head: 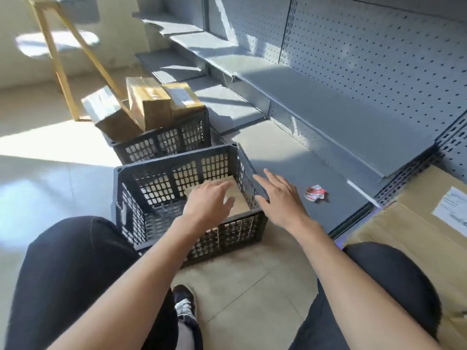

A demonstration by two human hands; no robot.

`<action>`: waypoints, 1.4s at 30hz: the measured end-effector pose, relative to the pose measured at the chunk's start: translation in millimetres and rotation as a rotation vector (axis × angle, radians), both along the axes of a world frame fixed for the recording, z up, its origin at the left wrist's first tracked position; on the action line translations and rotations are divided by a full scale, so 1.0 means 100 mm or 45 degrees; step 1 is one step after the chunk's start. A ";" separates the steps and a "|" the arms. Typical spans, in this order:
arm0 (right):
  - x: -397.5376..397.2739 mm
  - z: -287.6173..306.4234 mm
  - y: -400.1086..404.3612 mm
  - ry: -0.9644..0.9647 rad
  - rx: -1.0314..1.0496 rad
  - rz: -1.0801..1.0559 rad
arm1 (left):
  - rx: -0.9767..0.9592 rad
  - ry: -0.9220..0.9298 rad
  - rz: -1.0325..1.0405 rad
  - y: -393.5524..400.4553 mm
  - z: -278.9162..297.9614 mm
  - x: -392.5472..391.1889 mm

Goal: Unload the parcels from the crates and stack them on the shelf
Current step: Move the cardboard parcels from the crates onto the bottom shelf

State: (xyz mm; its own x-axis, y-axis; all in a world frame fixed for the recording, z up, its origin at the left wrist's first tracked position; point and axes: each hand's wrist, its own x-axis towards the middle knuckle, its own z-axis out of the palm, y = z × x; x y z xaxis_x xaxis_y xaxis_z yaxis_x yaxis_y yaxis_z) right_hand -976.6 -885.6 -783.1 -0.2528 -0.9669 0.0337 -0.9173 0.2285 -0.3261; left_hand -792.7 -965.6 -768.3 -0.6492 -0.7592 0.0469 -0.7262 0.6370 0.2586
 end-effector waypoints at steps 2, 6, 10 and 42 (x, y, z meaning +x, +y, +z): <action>0.28 0.04 -0.25 -0.039 0.013 0.068 | 0.014 -0.012 0.080 -0.10 -0.01 0.32; 0.75 0.08 -0.59 -0.238 -0.022 0.127 | 0.070 0.023 0.216 -0.28 -0.11 0.72; 0.93 -0.07 -0.78 -0.279 -0.028 0.176 | 0.123 0.093 0.293 -0.44 -0.29 0.92; -0.14 -2.40 -2.06 -0.118 1.048 -0.102 | 0.888 -0.277 0.379 -1.71 -2.61 0.22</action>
State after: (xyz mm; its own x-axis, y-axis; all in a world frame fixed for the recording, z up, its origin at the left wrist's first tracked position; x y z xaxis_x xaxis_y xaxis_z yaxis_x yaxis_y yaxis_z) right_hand -990.4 -1091.6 -1023.0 -0.2892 -0.6522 -0.7007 -0.8658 0.4905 -0.0992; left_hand -770.3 -1136.5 -1029.5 -0.3541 -0.7097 -0.6090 -0.9209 0.1512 0.3593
